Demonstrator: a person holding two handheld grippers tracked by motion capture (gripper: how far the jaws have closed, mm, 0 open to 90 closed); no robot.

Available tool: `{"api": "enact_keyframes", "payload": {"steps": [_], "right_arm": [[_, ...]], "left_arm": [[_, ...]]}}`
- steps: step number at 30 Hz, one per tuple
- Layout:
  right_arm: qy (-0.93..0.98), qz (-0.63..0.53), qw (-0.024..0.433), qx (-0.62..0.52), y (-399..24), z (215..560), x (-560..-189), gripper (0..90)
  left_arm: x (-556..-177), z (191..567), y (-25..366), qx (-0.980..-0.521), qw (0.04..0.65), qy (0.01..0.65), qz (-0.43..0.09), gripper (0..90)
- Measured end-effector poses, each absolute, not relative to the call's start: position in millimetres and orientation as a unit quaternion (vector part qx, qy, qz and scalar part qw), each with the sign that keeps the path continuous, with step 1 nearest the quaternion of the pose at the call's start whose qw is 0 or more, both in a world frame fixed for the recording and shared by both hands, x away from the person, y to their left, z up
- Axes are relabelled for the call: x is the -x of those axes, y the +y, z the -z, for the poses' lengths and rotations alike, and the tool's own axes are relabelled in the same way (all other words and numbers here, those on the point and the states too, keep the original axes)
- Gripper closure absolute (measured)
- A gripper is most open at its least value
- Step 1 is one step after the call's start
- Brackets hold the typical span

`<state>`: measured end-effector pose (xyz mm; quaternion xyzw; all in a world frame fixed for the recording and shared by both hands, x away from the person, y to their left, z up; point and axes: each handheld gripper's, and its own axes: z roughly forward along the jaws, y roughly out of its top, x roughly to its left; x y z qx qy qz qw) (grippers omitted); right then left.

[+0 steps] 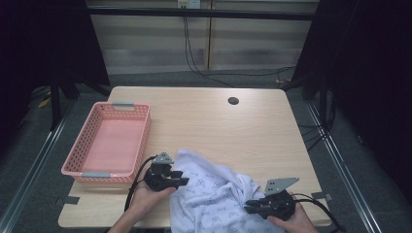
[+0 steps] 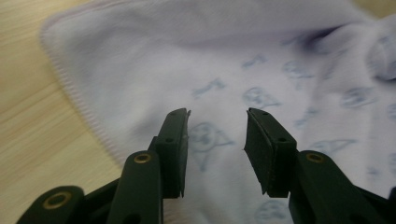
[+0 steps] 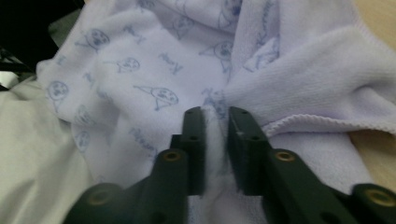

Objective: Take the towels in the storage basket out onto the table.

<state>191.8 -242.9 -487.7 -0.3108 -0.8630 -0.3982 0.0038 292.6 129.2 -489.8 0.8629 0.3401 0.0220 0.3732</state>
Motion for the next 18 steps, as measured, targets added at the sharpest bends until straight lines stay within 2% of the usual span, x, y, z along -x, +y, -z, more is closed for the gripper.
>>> {"api": "enact_keyframes", "payload": {"steps": [3, 5, 6, 9, 10, 13, 14, 18], "right_arm": [[-0.841, 0.433, -0.027, 0.323, -256, 470, -199, 64.5], [-0.822, 0.449, -0.052, 0.347, -269, 460, -206, 66.9], [-0.812, 0.446, -0.082, 0.367, -279, 455, -218, 67.7], [-0.806, 0.447, -0.090, 0.378, -283, 456, -229, 67.0], [-0.816, 0.413, -0.111, 0.389, -282, 466, -243, 63.2], [-0.817, 0.393, -0.100, 0.410, -283, 478, -252, 61.2], [-0.818, 0.374, -0.102, 0.424, -286, 487, -254, 57.0], [-0.813, 0.372, -0.110, 0.434, -295, 487, -248, 52.9]], "left_arm": [[-293, 495, 137, -0.857, 0.383, 0.344, -0.002, 59.9], [-293, 494, 140, -0.862, 0.379, 0.337, 0.001, 62.6], [-292, 495, 141, -0.861, 0.382, 0.338, 0.002, 62.6], [-290, 495, 141, -0.861, 0.381, 0.337, 0.001, 62.4], [-288, 495, 141, -0.862, 0.382, 0.333, -0.001, 60.9], [-288, 494, 143, -0.860, 0.384, 0.336, 0.001, 60.9], [-289, 492, 147, -0.853, 0.396, 0.339, 0.003, 60.4], [-295, 490, 150, -0.841, 0.412, 0.351, 0.003, 59.4]]}}
